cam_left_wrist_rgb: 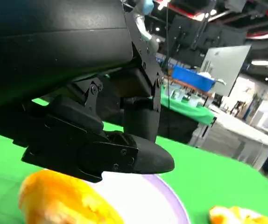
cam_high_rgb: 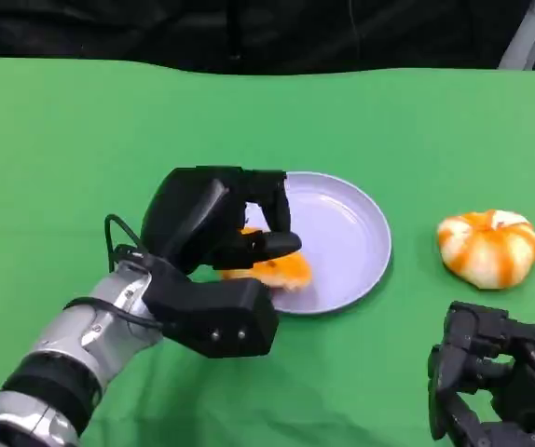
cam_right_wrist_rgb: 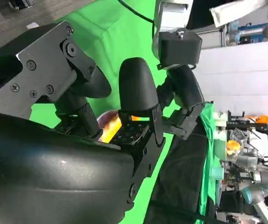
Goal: Grasp the bread from the table and place it into the plate.
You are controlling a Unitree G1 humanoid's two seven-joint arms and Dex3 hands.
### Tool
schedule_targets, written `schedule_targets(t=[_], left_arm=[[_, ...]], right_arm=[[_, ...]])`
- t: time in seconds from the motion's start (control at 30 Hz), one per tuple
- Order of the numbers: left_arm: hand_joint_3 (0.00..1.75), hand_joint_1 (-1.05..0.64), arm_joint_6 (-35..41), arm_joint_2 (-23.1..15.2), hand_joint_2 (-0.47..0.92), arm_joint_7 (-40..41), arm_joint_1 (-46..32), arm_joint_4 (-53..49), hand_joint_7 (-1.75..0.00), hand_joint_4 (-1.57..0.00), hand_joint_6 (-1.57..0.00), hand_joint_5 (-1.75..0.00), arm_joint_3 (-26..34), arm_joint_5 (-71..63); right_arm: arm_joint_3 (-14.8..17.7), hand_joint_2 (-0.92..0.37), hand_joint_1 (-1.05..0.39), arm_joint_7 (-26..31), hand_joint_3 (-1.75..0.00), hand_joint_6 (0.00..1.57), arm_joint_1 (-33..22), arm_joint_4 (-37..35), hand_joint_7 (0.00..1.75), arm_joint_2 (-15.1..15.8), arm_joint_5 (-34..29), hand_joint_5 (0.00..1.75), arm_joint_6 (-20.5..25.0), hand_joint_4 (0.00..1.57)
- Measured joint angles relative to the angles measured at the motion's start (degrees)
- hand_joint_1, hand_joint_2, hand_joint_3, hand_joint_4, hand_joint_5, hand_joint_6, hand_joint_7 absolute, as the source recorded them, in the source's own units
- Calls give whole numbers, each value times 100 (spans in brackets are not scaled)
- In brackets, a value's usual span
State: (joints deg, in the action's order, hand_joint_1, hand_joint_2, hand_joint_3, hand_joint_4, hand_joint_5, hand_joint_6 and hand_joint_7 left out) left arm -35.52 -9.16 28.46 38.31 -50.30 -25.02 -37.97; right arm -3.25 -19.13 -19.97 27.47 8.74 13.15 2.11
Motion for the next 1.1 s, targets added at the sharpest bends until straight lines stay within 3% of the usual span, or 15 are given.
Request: schedule_targets(t=[0.2, 0.4, 0.5, 0.53, 0.57, 0.6, 0.63, 0.7, 0.87, 0.93, 1.0, 1.1], left_arm=[[30, -72, -7, -1, 92, 184, 0, -6, -175, -83, -72, -175, 11, -39], [22, -62, -173, 7, 92, 133, -5, -3, -175, -81, -71, -175, 88, 151], [18, -51, -218, 15, 92, 11, -15, 3, -162, -72, -67, -175, 149, 276], [45, -18, -224, 33, 87, -168, -35, 22, -111, -76, -74, -133, 202, 431], [69, -4, -221, 60, 79, -523, -120, 153, -85, -80, -85, -121, 302, 765], [86, 3, -213, 113, 73, -894, -234, 331, -81, -83, -92, -125, 415, 1139], [104, 6, -188, 179, 66, -1304, -389, 570, -100, -86, -92, -142, 528, 1567], [121, 7, -20, 287, 57, -2029, -694, 1082, -124, -88, -89, -157, 704, 2227], [128, 8, 431, 320, 53, -2788, -1035, 1767, -133, -89, -87, -162, 954, 2686], [143, 1, 530, 322, 44, -2921, -1077, 1936, -151, -91, -84, -172, 1030, 2730], [144, -1, 612, 336, 43, -3125, -1222, 2188, -163, -87, -76, -174, 1112, 2911], [143, -2, 1257, 309, 43, -3729, -1915, 3345, -169, -84, -71, -175, 1195, 3653]], right_arm=[[0, -42, 4, -4, -135, 83, 12, -1, 149, 0, 2, 174, 1, 86], [-1, -41, 5, -1, -136, 84, 12, 0, 150, 0, -1, 174, 0, 88], [-2, -41, 5, 1, -137, 84, 12, 0, 150, 0, -3, 174, 0, 88], [-2, -41, 5, 2, -137, 83, 12, 0, 150, 0, -5, 174, 0, 87], [-5, -41, 4, 2, -137, 83, 10, 2, 150, 0, -7, 174, -1, 87], [-7, -41, 4, 2, -136, 83, 8, 1, 150, 0, -8, 174, 0, 87], [-9, -41, 4, 4, -136, 84, 7, 2, 150, 0, -9, 174, 1, 87], [-18, -42, 4, 15, -136, 84, 10, 7, 150, 0, -14, 174, 9, 87], [-19, -42, 4, 32, -135, 83, 10, 12, 150, 1, -15, 174, 20, 87], [-23, -42, 5, 33, -135, 84, 12, 13, 150, 0, -14, 174, 23, 87], [-24, -42, 5, 44, -135, 84, 11, 15, 150, 0, -11, 174, 36, 87], [-20, -43, 5, 56, -135, 83, 12, 23, 150, 3, -9, 174, 103, 87]])
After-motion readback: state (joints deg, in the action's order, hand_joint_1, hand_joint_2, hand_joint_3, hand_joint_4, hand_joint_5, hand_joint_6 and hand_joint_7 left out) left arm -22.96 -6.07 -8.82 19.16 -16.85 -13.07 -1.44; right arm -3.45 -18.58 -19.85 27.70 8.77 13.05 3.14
